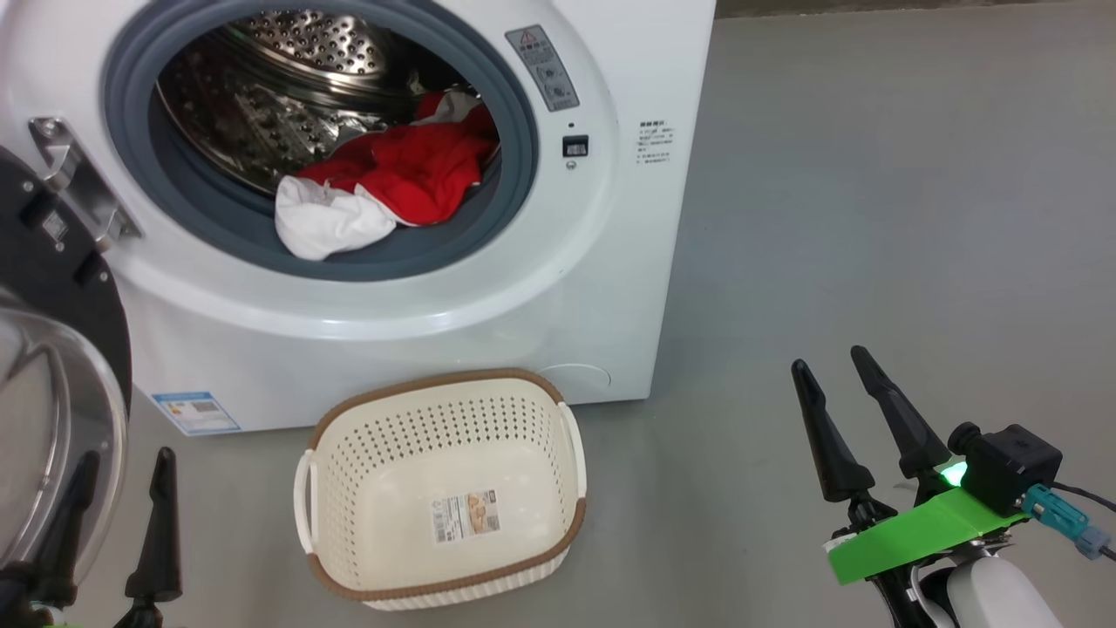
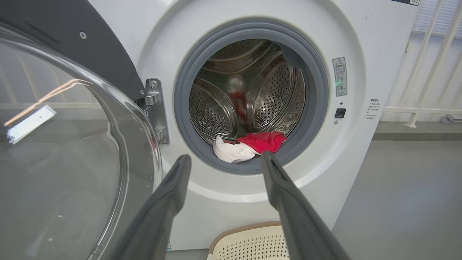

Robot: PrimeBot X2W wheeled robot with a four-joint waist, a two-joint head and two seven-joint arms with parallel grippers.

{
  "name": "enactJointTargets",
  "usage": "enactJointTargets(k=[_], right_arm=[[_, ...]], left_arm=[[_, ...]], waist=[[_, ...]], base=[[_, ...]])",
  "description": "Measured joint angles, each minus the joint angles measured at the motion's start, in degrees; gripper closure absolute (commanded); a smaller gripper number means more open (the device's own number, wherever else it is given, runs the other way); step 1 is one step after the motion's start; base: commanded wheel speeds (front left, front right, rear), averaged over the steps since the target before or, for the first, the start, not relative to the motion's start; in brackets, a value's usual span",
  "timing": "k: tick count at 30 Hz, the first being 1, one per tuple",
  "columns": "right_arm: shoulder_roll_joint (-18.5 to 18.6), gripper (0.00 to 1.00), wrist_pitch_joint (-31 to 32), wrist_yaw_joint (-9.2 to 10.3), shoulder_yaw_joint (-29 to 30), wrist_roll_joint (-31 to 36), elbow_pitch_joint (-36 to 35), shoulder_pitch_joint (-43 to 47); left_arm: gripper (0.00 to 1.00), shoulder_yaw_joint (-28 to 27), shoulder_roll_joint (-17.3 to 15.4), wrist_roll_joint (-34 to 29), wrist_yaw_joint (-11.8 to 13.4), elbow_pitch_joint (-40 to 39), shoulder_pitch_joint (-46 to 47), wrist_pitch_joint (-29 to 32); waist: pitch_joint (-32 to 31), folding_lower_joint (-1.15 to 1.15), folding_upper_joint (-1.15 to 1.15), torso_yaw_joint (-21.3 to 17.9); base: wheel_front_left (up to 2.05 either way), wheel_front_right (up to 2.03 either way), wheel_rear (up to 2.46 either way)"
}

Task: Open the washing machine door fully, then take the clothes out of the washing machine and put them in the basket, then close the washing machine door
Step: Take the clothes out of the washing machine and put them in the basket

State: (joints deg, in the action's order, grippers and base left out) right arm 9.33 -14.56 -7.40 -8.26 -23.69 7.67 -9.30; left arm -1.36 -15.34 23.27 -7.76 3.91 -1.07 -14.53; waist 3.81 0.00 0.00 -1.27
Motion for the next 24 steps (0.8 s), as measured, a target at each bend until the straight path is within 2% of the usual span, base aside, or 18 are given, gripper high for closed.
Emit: enactJointTargets(k=[12, 24], right_arm=[[0.0, 0.00, 0.0, 0.00, 0.0, 0.0, 0.0, 0.0], [-0.2, 0.00, 0.0, 0.00, 0.0, 0.1, 0.0, 0.0]], left_arm=[[0.00, 0.0, -0.1, 0.6, 0.0, 0.2, 0.1, 0.0], [0.00, 0.0, -0.1, 0.6, 0.0, 0.2, 0.1, 0.0]], waist=[[0.0, 0.00, 0.00, 0.2], [0.1, 0.00, 0.00, 0.5]], base=[[1.24, -1.24, 0.00], [0.14, -0.14, 0.00]])
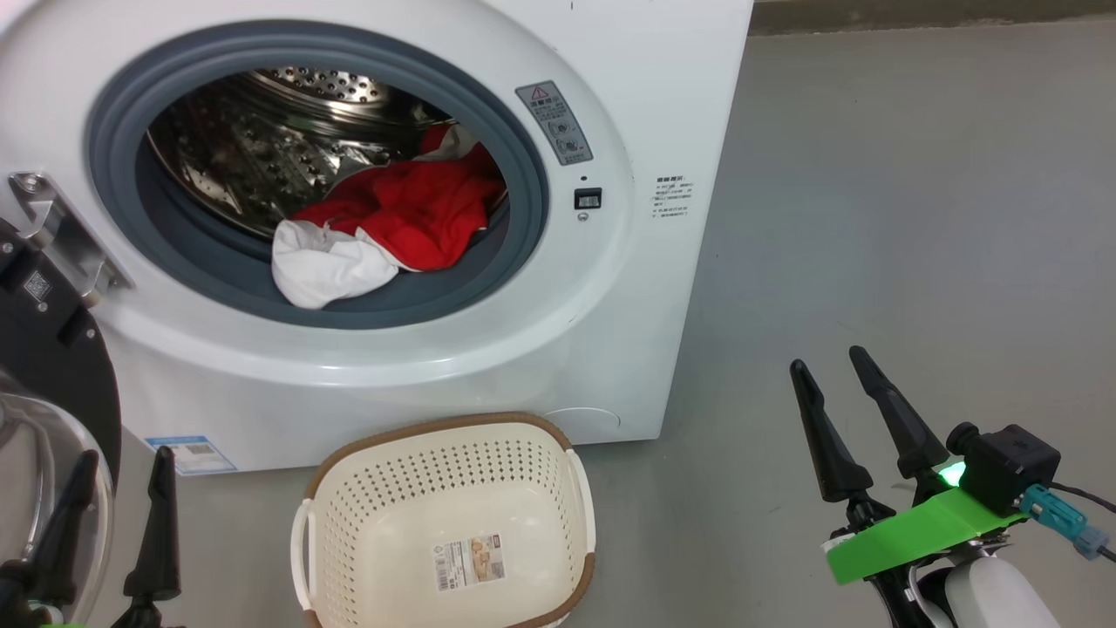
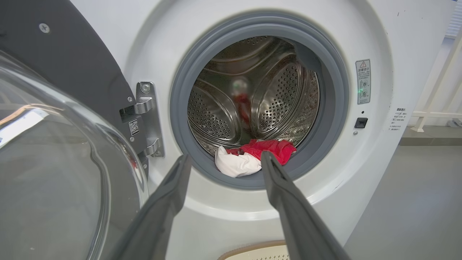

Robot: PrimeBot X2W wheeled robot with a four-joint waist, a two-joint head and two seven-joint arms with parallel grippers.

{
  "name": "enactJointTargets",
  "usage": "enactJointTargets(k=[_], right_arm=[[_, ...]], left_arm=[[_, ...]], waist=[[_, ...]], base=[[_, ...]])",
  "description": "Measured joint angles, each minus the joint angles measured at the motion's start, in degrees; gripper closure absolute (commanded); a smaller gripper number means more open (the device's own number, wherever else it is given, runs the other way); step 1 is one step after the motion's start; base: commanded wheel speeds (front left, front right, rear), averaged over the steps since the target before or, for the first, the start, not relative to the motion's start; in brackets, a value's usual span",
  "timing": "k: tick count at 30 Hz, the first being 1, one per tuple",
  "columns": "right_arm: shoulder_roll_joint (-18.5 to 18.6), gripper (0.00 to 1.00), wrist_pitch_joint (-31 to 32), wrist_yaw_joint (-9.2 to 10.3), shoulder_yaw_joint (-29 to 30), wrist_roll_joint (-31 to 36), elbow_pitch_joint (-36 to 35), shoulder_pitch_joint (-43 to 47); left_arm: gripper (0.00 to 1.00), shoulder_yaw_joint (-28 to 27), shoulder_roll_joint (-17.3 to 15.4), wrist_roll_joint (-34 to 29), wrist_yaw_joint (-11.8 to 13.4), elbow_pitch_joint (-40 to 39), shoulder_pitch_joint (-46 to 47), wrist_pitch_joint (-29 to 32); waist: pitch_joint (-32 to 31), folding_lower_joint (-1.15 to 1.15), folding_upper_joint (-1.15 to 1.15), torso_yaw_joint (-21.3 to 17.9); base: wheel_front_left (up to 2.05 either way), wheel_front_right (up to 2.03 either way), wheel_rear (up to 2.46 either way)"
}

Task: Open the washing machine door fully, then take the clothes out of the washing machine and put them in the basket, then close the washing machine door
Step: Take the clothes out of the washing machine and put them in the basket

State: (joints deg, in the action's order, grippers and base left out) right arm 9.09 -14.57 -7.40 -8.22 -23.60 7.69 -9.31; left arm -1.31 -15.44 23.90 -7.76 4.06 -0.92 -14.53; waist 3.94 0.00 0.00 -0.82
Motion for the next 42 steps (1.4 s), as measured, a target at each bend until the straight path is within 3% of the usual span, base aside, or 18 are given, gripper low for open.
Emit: enactJointTargets(k=[26, 42], right_arm=[[-0.2, 0.00, 0.0, 0.00, 0.0, 0.3, 0.0, 0.0], [-1.7, 0.00, 0.0, 0.00, 1.1, 2.4, -1.2, -0.3]], left_arm=[[0.00, 0.2, -0.3, 0.5, 0.0, 0.6, 0.0, 0.0], [0.00, 0.4, -1.0, 0.9, 0.0, 0.6, 3.6, 0.0]], waist=[[0.3, 0.00, 0.00, 0.0], [5.5, 0.00, 0.00, -0.4]], base=[[0.00, 0.00, 0.00], [0.00, 0.00, 0.00]])
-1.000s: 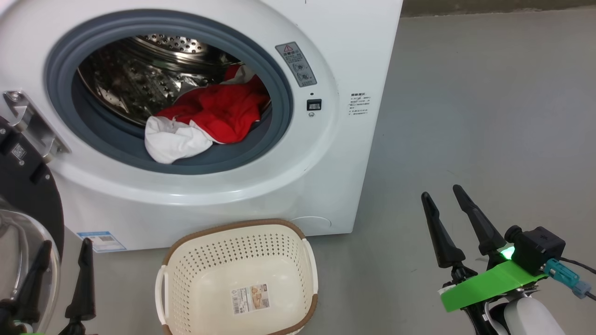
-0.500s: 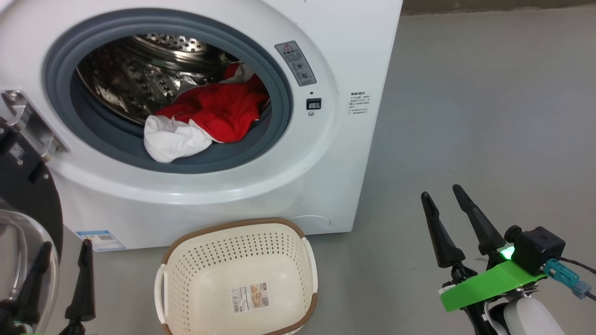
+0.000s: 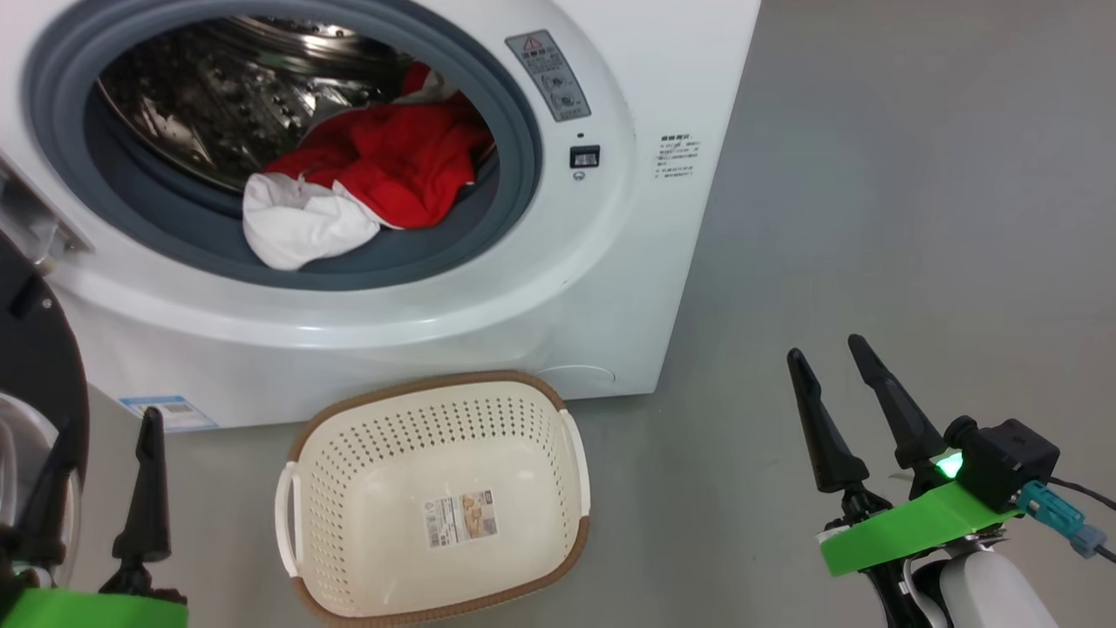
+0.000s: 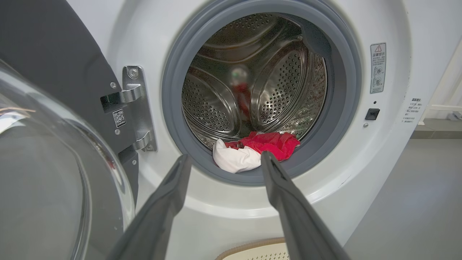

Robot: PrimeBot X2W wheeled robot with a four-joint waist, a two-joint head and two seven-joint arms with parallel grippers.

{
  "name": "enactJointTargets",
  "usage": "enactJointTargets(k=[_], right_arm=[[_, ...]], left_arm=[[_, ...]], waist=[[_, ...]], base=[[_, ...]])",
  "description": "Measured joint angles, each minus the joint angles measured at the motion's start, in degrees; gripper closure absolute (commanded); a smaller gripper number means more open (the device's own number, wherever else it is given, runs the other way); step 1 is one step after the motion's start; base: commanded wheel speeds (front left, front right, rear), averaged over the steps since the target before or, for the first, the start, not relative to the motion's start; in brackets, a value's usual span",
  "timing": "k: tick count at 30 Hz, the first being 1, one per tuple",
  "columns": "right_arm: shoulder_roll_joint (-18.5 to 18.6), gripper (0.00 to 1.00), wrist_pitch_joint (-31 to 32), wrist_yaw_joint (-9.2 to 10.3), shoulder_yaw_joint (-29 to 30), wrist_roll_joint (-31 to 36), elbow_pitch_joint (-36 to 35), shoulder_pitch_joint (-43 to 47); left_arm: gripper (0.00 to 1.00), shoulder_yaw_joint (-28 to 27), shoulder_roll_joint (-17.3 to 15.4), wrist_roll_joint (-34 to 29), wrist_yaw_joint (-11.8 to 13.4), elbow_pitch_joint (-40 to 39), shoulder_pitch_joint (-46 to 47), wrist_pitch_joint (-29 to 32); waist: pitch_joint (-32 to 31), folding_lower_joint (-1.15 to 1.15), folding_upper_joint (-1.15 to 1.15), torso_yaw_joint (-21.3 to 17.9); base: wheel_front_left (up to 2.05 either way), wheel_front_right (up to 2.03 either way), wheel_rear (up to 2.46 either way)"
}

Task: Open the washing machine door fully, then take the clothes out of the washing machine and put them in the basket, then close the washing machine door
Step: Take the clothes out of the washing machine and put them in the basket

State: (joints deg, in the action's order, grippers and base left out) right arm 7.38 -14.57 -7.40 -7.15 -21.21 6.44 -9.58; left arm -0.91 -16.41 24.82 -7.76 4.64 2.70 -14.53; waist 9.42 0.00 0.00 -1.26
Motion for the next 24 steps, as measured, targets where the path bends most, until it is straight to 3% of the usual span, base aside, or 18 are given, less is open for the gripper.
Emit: enactJointTargets(k=[15, 24], right_arm=[[-2.0, 0.00, 0.0, 0.00, 0.3, 2.6, -1.1, -3.3], [-2.9, 0.00, 0.0, 0.00, 0.4, 3.5, -1.9, -4.9]], left_arm=[[0.00, 4.2, -3.5, 2.8, 0.0, 3.5, 11.3, 0.0], [0.00, 8.6, -3.5, 4.0, 0.0, 9.3, 20.2, 0.0]], waist=[[6.9, 0.00, 0.00, -0.1], [10.9, 0.00, 0.00, -0.5]], base=[[0.00, 0.00, 0.00], [0.00, 0.00, 0.00]])
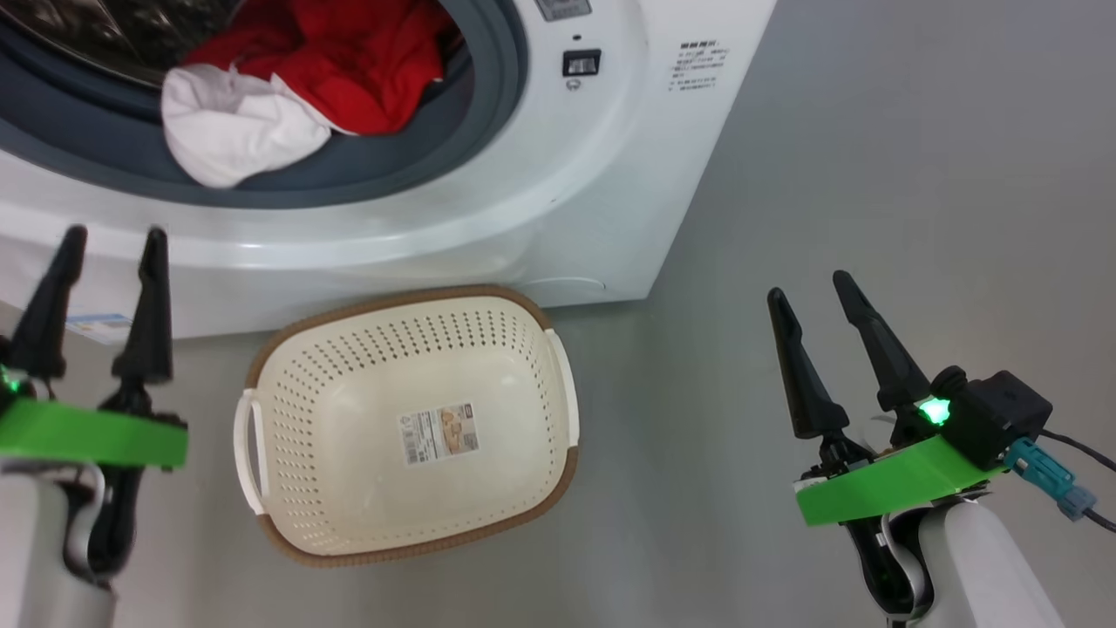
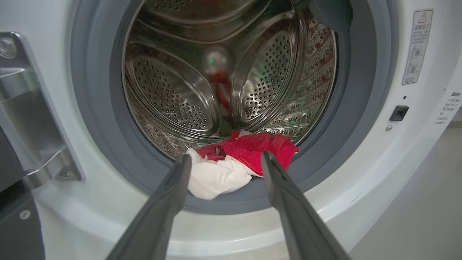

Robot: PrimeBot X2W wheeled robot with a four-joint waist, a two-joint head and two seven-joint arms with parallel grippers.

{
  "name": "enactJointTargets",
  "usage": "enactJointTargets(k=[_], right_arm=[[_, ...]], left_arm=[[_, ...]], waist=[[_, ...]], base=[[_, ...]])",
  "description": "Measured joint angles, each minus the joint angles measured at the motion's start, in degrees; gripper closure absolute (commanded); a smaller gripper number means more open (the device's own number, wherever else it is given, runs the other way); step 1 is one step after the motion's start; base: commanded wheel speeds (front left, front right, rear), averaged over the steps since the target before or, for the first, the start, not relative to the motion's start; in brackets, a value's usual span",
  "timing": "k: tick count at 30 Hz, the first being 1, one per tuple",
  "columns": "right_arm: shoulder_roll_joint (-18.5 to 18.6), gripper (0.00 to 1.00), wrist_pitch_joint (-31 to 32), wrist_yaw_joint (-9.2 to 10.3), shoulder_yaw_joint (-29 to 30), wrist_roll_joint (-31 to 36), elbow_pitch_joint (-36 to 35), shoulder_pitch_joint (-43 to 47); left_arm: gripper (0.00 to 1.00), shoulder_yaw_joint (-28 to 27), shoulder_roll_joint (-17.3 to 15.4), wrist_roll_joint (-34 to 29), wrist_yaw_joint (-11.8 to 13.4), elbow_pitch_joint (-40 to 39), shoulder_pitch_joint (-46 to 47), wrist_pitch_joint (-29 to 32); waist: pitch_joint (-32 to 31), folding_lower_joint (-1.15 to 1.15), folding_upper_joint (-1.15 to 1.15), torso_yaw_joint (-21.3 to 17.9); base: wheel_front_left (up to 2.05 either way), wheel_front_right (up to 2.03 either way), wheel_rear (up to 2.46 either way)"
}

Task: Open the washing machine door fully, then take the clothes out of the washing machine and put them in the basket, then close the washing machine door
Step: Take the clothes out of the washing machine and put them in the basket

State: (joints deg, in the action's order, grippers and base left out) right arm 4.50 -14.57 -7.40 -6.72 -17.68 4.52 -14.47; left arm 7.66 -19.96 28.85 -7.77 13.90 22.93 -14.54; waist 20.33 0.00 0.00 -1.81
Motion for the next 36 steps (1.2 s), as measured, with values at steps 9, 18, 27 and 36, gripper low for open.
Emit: enactJointTargets(k=[9, 18, 27, 36], right_arm=[[-0.8, 0.00, 0.0, 0.00, 0.2, 1.1, -1.7, -2.1], [-0.9, 0.00, -0.2, 0.00, 0.1, 1.3, -2.9, -3.6], [-0.9, 0.00, -0.2, 0.00, 0.1, 0.9, -4.0, -4.6], [-1.0, 0.00, -0.2, 0.00, 0.0, 0.4, -4.5, -5.4]], left_arm=[[0.00, 2.2, -1.7, 1.6, 0.0, 6.9, 11.5, 0.0], [0.00, 5.5, -2.1, 3.1, 0.0, 13.0, 21.2, 0.0], [0.00, 9.0, -3.1, 5.4, 0.0, 20.3, 30.4, 0.3], [0.00, 12.9, -3.0, 6.2, 0.0, 28.7, 40.5, 4.5]], waist=[[4.6, 0.00, 0.00, -1.0], [8.9, 0.00, 0.00, -2.1], [12.4, 0.00, 0.00, -3.2], [15.2, 0.00, 0.00, -4.5]], base=[[0.00, 0.00, 0.00], [0.00, 0.00, 0.00], [0.00, 0.00, 0.00], [0.00, 0.00, 0.00]])
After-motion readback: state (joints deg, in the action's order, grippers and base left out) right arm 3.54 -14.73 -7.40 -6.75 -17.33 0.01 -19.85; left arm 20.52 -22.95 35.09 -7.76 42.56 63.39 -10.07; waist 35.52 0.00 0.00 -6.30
